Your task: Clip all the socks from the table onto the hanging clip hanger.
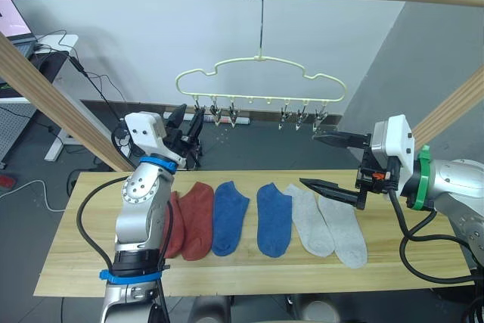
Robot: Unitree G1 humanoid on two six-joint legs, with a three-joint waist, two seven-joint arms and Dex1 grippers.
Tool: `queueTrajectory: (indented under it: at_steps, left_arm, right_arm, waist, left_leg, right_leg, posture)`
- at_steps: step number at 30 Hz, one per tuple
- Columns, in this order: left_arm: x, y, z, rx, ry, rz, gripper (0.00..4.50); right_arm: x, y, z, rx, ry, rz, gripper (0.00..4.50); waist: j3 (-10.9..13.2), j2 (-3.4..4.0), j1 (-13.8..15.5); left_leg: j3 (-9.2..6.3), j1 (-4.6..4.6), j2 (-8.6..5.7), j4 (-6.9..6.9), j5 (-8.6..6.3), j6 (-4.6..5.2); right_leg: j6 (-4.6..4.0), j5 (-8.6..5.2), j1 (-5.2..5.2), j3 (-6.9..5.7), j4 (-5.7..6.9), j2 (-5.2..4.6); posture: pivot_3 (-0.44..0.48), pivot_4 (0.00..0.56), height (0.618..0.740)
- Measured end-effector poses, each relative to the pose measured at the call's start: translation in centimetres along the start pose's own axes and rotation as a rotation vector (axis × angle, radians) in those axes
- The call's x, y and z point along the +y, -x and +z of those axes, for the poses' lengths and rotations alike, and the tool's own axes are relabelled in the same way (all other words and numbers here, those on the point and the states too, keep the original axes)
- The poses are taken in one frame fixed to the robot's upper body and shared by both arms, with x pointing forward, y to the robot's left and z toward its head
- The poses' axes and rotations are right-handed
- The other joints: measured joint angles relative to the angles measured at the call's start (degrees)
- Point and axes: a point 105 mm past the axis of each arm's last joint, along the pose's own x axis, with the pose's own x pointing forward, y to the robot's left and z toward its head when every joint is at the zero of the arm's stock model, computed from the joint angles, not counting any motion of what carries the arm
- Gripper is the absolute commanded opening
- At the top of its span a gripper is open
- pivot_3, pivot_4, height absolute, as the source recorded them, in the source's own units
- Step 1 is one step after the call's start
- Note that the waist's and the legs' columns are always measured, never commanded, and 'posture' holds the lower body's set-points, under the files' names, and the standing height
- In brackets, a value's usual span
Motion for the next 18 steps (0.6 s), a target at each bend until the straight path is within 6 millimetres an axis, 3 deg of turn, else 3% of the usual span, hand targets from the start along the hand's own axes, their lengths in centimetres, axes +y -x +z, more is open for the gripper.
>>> queueTrajectory:
  at_steps: [6, 9, 12, 18]
  left_arm:
    - [0.2, 0.7, -0.2, -0.022, -0.014, 0.048, 2.1]
    - [0.4, 1.1, -0.5, -0.013, -0.013, 0.064, 1.5]
    - [0.4, 1.3, -0.7, -0.007, -0.015, 0.066, 0.61]
    - [0.4, 1.3, -0.7, 0.001, -0.035, 0.064, 0.61]
  right_arm:
    - [0.0, 0.0, -0.1, 0.002, -0.003, 0.0, 4.5]
    - [0.0, 0.0, -0.1, 0.002, -0.004, 0.0, 4.5]
    - [0.0, 0.0, -0.1, 0.003, -0.004, 0.0, 4.5]
    - [0.0, 0.0, -0.2, 0.004, -0.003, -0.001, 4.5]
  waist:
    - [0.0, 0.0, -0.03]
    - [0.0, 0.0, -0.02]
    - [0.0, 0.0, -0.03]
    - [0.0, 0.0, -0.03]
  left_leg:
    - [-0.01, -0.24, 0.0, 0.34, -0.01, 0.02]
    - [-0.03, -0.27, -0.01, 0.47, -0.01, 0.02]
    - [0.0, -0.27, -0.03, 0.52, 0.0, 0.05]
    - [0.0, -0.26, -0.04, 0.53, 0.01, 0.06]
  right_leg:
    - [0.12, 0.08, -0.09, 0.02, 0.02, -0.03]
    - [0.16, 0.15, -0.08, 0.02, 0.02, -0.03]
    - [0.17, 0.19, -0.07, 0.04, 0.02, -0.02]
    - [0.16, 0.2, -0.07, 0.03, 0.05, -0.01]
  posture:
    - [-0.282, 0.24, 0.74]
    - [-0.283, 0.241, 0.74]
    - [-0.278, 0.242, 0.74]
    - [-0.278, 0.242, 0.74]
